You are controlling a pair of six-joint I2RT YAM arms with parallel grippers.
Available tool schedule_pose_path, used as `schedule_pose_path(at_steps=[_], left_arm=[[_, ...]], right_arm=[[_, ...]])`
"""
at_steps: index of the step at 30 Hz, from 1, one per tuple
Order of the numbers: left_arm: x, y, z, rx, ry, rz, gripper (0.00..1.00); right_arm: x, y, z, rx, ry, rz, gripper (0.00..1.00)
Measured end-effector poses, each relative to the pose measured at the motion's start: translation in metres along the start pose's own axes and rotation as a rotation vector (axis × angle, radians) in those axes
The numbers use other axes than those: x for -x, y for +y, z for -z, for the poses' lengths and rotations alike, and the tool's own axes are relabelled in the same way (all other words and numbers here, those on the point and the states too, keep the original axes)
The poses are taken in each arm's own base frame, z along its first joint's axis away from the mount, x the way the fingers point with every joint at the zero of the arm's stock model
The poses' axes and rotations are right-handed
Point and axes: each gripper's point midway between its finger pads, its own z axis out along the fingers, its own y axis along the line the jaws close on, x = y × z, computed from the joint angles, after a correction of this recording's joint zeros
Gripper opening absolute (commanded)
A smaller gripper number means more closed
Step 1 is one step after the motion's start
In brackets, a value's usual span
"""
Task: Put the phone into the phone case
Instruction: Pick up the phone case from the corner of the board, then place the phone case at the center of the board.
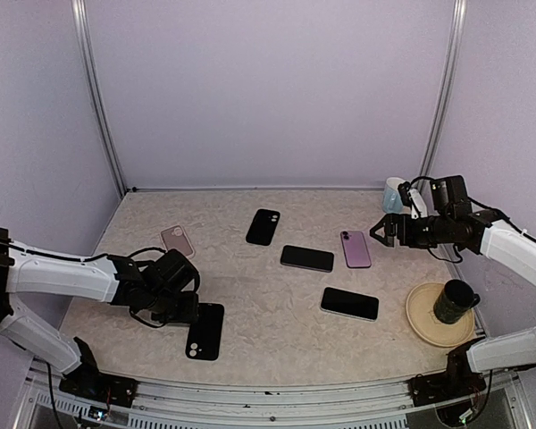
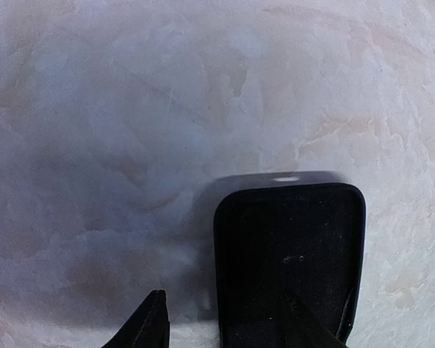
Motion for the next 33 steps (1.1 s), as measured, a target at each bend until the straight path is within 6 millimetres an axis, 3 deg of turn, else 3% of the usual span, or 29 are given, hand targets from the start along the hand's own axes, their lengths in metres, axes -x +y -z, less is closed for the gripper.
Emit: schedule_pose_path(at_steps=[5,12,20,33], left_arm=[[-0.006,0.003,-0.011,0.030,0.021,-0.024,0.30],[-0.010,0.001,-0.018,0.046,0.021,-0.046,0.23],[-0.005,-0.002,-0.021,0.053,0.001,-0.057,0.01],[0.000,-0.008,-0.022,0.103,0.019,-0.144,0.00]], right_arm=[[0.000,-0.001,0.000,-0.004,-0.001,0.000,1.00],[0.000,-0.001,0.000,-0.005,-0.001,0.000,1.00],[-0.002,-0.002,-0.001,-0.007,0.003,-0.002,1.00],[0.000,0.001,0.007,-0.003,-0.021,0.005,1.00]])
